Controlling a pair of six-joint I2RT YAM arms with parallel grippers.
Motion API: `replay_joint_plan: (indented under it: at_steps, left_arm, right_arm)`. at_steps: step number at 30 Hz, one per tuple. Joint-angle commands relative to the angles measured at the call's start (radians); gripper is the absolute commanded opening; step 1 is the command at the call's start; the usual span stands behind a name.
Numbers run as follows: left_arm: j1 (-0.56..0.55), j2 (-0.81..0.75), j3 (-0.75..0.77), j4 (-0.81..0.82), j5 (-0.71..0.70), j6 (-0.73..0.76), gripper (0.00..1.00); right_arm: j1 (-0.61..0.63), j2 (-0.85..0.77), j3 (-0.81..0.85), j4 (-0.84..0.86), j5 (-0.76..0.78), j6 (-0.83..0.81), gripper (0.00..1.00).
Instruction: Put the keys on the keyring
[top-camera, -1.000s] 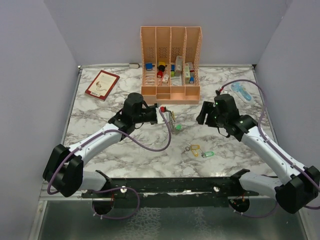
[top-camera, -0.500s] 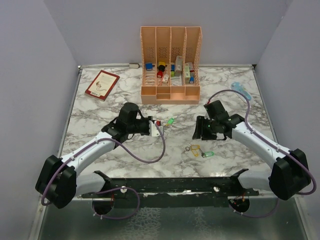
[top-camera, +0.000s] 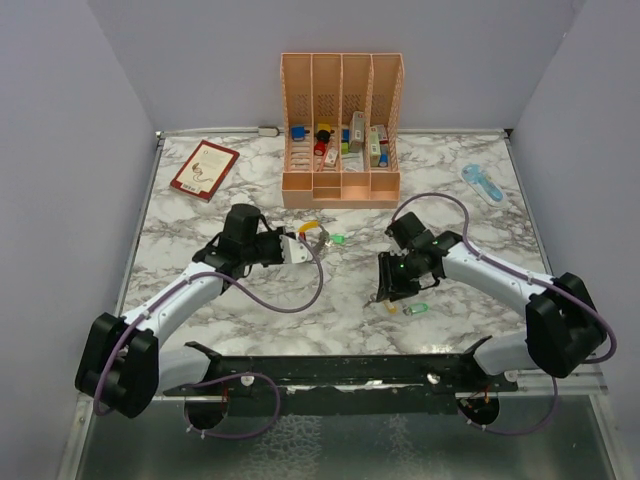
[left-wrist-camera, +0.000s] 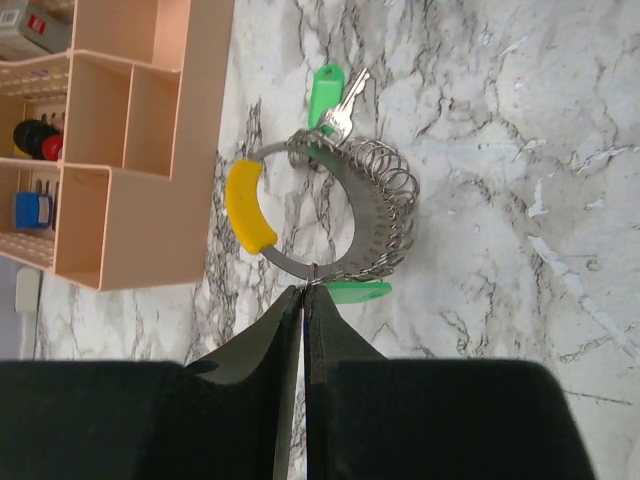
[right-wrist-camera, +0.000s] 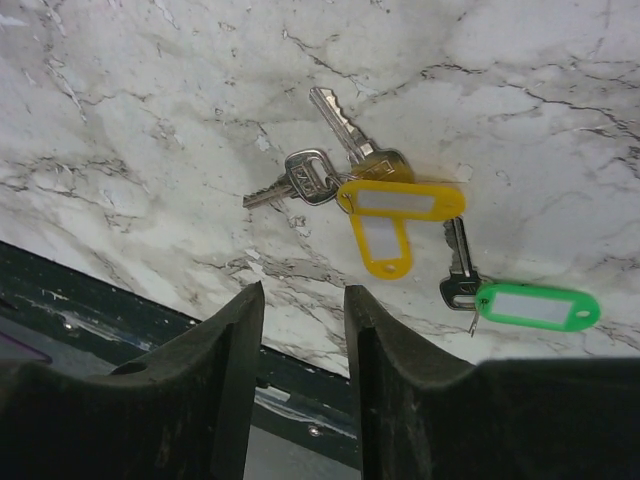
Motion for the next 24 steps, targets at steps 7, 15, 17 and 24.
replay_joint_plan:
  at_steps: [7, 15, 17, 24]
  left_arm:
    - [0.119, 0.026, 0.007, -0.08, -0.016, 0.073, 0.18]
    - [0.156, 0.038, 0.049, -0.09, 0.078, 0.052, 0.26]
    - [0.157, 0.051, 0.063, -0.092, 0.137, 0.062, 0.3]
    - [0.154, 0.103, 0.055, 0.059, 0.152, -0.048, 0.35]
  right_arm:
    - [0.017, 0.064, -0.006, 0.084, 0.049, 0.034, 0.34]
    - [0.017, 0.103, 0.026, 0.12, 0.077, 0.038, 0.31]
    - [0.017, 0.089, 0.054, 0.143, 0.064, 0.021, 0.27]
    - [0.041, 0.117, 0.212, 0.292, -0.019, -0.061, 0.3]
